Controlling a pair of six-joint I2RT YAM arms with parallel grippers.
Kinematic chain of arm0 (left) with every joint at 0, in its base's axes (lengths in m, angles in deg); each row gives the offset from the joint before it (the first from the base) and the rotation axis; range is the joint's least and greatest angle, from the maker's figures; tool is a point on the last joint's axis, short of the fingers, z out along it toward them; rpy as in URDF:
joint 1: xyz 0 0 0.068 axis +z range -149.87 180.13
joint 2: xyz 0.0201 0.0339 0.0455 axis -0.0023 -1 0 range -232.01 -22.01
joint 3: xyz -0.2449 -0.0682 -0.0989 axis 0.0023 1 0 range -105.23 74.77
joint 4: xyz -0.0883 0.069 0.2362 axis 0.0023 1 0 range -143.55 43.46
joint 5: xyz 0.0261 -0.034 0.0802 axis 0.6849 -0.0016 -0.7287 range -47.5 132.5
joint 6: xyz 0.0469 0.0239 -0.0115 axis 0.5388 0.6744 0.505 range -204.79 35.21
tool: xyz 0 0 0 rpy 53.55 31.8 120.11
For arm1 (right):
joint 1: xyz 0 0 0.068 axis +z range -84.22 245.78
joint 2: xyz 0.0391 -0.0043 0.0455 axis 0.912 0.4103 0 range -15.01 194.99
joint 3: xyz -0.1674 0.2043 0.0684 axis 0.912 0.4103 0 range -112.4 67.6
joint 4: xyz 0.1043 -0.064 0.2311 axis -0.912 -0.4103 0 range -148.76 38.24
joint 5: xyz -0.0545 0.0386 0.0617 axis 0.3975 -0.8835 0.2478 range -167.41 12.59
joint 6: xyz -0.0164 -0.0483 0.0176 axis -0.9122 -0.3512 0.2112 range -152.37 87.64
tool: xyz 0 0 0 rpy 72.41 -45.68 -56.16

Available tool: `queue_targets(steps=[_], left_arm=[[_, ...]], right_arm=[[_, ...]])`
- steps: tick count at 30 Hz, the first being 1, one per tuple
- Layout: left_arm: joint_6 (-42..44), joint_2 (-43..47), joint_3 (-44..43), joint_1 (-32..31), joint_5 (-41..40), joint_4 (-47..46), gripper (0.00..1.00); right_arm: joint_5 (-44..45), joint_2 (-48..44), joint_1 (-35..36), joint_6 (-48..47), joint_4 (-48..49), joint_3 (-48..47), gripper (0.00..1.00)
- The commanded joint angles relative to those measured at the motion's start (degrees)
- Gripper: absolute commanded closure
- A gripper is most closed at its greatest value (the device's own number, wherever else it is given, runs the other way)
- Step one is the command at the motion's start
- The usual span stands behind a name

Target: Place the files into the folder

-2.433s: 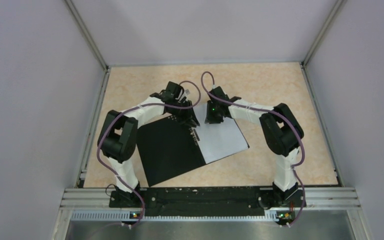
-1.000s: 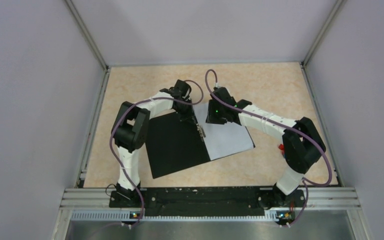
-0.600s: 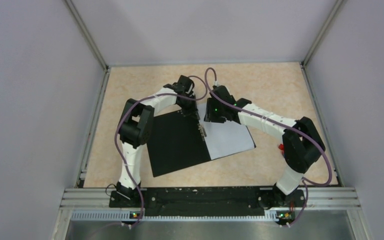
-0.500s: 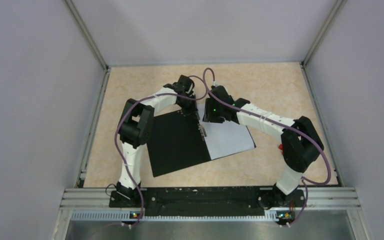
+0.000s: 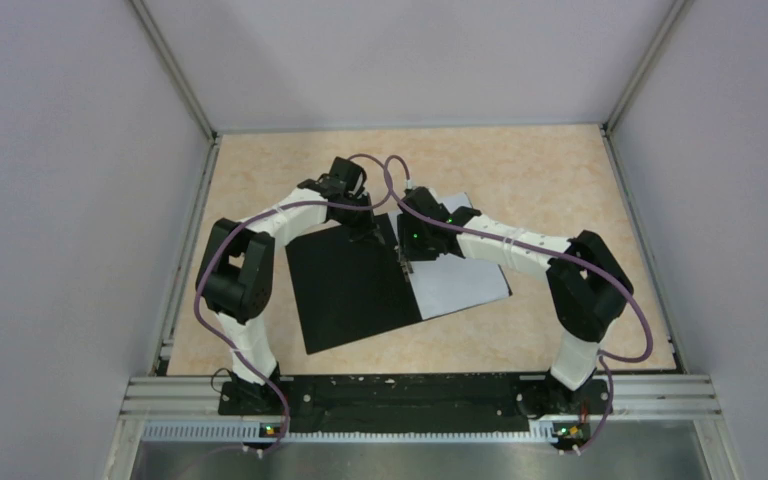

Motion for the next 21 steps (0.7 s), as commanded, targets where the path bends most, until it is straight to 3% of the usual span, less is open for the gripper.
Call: queue_targets(steps=[1,12,21], left_arm=[[-2.33,2.43,4.01,-0.25,2.03,-3.86,0.91],[-2.84,1.42,9.02,-0.01,-1.45,-5.27,0.94],[-3.59,0.72,11.64,1.28,-3.03,-6.59,0.95]], right_arm=[[2.9,0.99,1.73,-1.61,-1.47,-3.75,0.63],[5.37,2.33,2.31,-1.89,-3.87,-8.15,0.63],[7.86,5.36,3.73,-2.74,-6.09,-10.06,0.74]])
